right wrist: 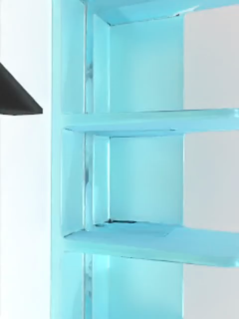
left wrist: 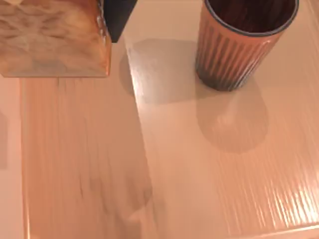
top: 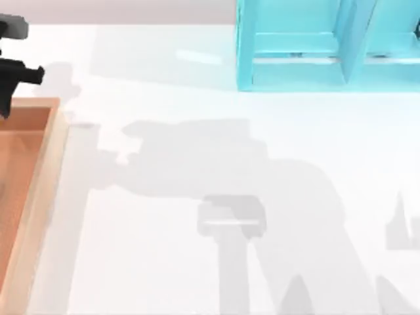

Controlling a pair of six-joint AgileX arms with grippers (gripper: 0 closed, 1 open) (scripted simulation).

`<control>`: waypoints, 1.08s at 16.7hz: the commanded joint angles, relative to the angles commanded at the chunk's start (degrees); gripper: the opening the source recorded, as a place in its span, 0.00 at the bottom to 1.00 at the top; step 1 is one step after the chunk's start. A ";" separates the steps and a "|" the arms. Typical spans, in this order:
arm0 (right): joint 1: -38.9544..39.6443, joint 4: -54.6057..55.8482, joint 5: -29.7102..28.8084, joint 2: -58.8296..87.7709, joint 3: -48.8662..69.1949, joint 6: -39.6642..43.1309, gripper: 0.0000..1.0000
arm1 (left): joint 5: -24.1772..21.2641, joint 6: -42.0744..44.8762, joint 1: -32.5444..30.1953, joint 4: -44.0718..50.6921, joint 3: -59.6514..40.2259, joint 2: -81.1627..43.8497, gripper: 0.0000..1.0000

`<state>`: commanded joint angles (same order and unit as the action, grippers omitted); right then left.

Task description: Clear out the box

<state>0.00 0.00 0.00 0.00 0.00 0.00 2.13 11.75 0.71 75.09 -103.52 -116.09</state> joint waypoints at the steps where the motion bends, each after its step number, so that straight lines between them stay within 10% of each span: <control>1: 0.00 0.00 0.00 0.00 0.00 0.00 1.00 | -0.05 -2.65 -2.75 0.32 -4.14 -3.58 0.00; 9: 0.00 0.00 0.00 0.00 0.00 0.00 1.00 | -2.18 -23.36 -17.27 4.42 -29.86 -26.00 0.00; 18: 0.00 0.00 0.00 0.00 0.00 0.00 1.00 | -2.56 -25.87 -18.21 4.17 -30.57 -28.64 0.00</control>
<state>0.00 0.00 0.00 0.00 0.00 0.00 -0.43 -14.12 -17.50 79.26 -134.09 -144.73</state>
